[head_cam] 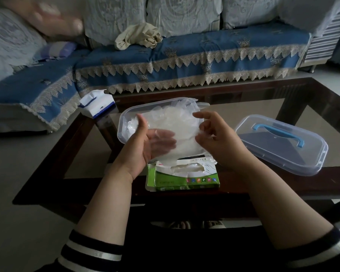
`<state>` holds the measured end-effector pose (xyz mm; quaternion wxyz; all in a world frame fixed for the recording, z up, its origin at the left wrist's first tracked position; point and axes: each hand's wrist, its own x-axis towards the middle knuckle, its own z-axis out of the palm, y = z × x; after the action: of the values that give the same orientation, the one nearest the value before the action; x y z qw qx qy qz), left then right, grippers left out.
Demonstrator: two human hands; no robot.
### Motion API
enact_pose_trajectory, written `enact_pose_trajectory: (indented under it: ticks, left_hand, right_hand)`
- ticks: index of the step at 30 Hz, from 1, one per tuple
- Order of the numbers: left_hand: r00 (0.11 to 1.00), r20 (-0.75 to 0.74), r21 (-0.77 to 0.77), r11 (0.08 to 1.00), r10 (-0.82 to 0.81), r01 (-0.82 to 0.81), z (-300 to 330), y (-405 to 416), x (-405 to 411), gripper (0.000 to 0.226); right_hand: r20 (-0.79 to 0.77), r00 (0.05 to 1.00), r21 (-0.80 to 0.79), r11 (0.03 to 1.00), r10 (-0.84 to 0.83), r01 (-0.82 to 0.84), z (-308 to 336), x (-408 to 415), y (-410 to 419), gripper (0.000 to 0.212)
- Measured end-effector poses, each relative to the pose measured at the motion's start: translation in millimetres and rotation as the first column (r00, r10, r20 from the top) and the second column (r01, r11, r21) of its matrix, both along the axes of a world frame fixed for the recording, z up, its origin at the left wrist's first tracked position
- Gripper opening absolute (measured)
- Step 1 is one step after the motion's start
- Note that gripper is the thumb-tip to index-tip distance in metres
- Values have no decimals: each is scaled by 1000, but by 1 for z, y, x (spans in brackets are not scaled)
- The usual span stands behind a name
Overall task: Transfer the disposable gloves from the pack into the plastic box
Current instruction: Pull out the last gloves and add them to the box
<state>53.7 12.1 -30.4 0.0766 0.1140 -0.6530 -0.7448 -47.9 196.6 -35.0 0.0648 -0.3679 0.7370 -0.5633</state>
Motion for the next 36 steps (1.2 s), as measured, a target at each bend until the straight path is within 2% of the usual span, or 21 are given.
enact_pose_trajectory:
  ticks: [3, 6, 10, 13, 15, 19, 23, 25, 27, 29, 31, 34, 36]
  left_hand:
    - [997, 28, -158, 985, 75, -70, 1, 6, 1, 27]
    - [991, 22, -347, 931, 132, -117, 1, 14, -1, 9]
    - [1000, -8, -563, 827, -1, -4, 9, 19, 0, 14]
    - [986, 46, -615, 774, -158, 152, 13, 21, -2, 30]
    - [983, 70, -605, 776, -171, 179, 16, 20, -4, 45]
    - [996, 46, -685, 723, -79, 89, 32, 10, -8, 41]
    - [998, -26, -669, 741, 48, -53, 51, -9, -24, 29]
    - [986, -66, -628, 762, 155, -162, 58, -22, -39, 21]
    - [955, -79, -600, 752, 285, -274, 61, -35, -57, 17]
    - [914, -61, -650, 679, 402, -342, 58, -49, -74, 19]
    - [878, -10, -733, 594, 478, -332, 48, -61, -85, 20]
    - [828, 68, -873, 435, 556, -220, 29, -74, -93, 17]
    - [813, 106, -947, 306, 573, -92, 19, -78, -91, 20]
  right_hand:
    - [-1, 1000, 55, 998, 25, -24, 0, 0, -1, 48]
    - [31, 998, 103, 993, 62, -65, 0, -1, -2, 53]
    - [124, 991, 13, 998, 53, -55, 4, -3, -1, 95]
    - [238, 952, 4, 980, 191, -197, 5, 1, -7, 105]
    - [321, 915, -3, 966, 245, -258, 4, 3, -11, 98]
    - [315, 937, 20, 986, 150, -165, 8, -8, -8, 88]
    - [294, 953, -31, 995, -77, 90, 0, -24, -6, 61]
    - [247, 936, -86, 957, -249, 277, -5, -31, -7, 52]
    - [270, 891, -140, 900, -365, 412, -8, -36, -7, 48]
    - [306, 870, -165, 878, -387, 449, -10, -38, -8, 47]
    - [284, 880, -146, 890, -382, 433, -12, -37, -10, 45]
    - [206, 916, -80, 927, -344, 367, -13, -33, -15, 39]
    - [132, 949, 21, 958, -287, 287, -15, -31, -18, 32]
